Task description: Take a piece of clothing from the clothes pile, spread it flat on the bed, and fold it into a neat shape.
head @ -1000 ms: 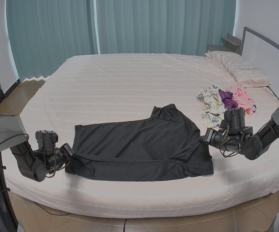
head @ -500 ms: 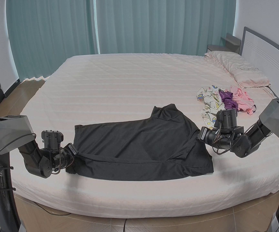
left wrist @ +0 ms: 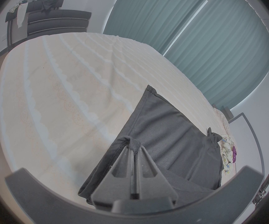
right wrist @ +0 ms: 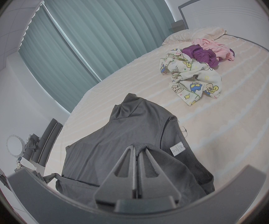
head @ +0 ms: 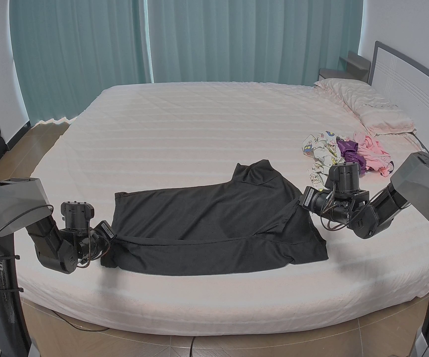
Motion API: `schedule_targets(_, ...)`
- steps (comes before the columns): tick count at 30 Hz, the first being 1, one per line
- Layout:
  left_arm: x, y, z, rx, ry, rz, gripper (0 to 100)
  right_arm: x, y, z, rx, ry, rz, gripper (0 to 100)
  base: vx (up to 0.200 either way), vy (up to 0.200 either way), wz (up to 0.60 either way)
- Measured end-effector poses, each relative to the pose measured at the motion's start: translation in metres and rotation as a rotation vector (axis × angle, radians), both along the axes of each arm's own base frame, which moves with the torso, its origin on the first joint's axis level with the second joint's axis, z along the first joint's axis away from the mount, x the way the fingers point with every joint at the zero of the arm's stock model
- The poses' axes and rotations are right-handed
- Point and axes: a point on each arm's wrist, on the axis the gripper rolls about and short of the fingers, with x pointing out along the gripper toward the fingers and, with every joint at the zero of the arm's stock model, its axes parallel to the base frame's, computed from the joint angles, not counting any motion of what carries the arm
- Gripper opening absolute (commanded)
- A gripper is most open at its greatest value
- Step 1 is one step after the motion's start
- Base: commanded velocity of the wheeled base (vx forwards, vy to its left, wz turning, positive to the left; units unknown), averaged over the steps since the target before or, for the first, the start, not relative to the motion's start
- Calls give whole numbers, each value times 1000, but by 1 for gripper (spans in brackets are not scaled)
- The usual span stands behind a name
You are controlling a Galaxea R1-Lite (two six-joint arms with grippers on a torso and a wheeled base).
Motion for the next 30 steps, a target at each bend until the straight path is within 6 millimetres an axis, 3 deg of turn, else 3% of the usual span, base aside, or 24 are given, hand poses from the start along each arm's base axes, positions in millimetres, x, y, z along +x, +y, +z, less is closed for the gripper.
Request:
schedule_targets(15,19,-1,-6,-1,-33,-3,0,21,-1,-9,13,-22,-16,0,0,0,0)
schedule_targets(16,21,-1,-7,-2,-34,-3,100,21,-1,-10,14,-21,-16,0,0,0,0)
schedule_targets(20,23,-1,-10,-3,-32,-4,100,22,0,-14,13,-15,-16,0,0,0,0)
schedule_targets(21,23,-1,-11,-3,-31,-4,100,22,0,-15,11,-12,-15,100,0,0,0)
schedule_targets(30,24,-1,-16,-5,-21,1,100,23,-2,-39,24,53,-32,100,0,0,0)
